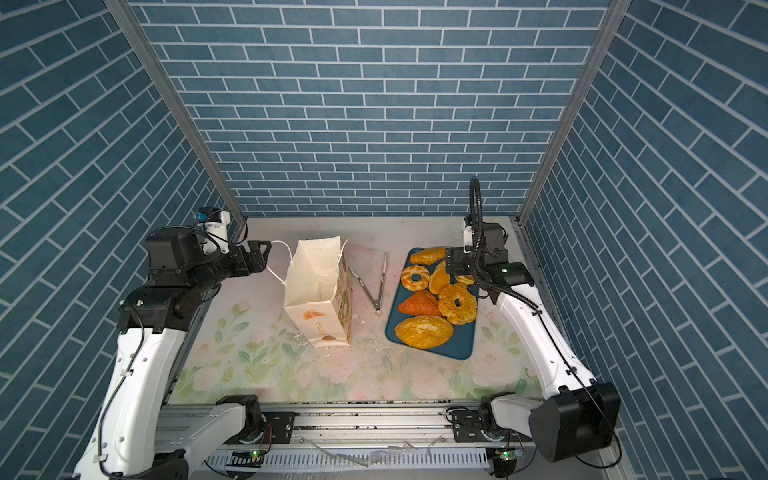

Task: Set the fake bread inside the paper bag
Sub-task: 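Raise the left gripper toward the paper bag while the right reaches toward the tongs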

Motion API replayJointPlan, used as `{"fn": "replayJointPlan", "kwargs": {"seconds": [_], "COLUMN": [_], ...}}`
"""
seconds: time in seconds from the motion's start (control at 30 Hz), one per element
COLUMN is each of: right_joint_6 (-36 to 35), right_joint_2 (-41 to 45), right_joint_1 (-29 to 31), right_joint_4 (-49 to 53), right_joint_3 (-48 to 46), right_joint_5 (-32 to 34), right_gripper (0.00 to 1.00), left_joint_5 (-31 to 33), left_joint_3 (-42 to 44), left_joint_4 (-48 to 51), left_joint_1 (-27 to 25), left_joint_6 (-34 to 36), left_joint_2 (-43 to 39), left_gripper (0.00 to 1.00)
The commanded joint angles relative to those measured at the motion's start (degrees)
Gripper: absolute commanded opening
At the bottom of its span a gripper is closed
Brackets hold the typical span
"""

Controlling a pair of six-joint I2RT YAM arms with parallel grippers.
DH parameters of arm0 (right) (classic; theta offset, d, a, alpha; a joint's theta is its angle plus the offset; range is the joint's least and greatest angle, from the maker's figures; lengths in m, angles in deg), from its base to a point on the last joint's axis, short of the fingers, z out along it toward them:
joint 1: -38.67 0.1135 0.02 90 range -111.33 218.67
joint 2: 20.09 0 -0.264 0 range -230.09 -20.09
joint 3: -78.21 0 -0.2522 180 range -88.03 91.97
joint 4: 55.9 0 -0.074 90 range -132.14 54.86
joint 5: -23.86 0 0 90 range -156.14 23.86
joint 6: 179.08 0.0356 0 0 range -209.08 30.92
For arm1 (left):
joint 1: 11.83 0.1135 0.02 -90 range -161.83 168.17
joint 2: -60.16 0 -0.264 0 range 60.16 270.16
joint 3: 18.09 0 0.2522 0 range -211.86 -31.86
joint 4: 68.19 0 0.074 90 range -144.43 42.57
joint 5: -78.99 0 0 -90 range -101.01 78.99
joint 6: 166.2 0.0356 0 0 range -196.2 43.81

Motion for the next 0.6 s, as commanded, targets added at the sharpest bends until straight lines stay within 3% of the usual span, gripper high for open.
{"fn": "replayJointPlan", "kwargs": {"seconds": [0.0, 0.57], "right_joint_6": [1.8, -0.8], "right_joint_2": [-2.9, -22.0], "right_joint_1": [2.8, 13.0], "right_joint_4": [5.9, 8.2], "right_joint_3": [5.1, 24.0], "right_joint_5": [-1.8, -6.9], "right_gripper": [0.82, 0.77], "left_joint_5": [-1.3, 1.6], "left_joint_3": [-2.6, -19.7], "left_joint_4": [4.3, 17.8], "left_joint_1": [-2.0, -5.9], "left_joint_6": [-0.2, 4.5], "left_joint_2": [1.4, 15.7], "left_gripper": [0.95, 0.92]}}
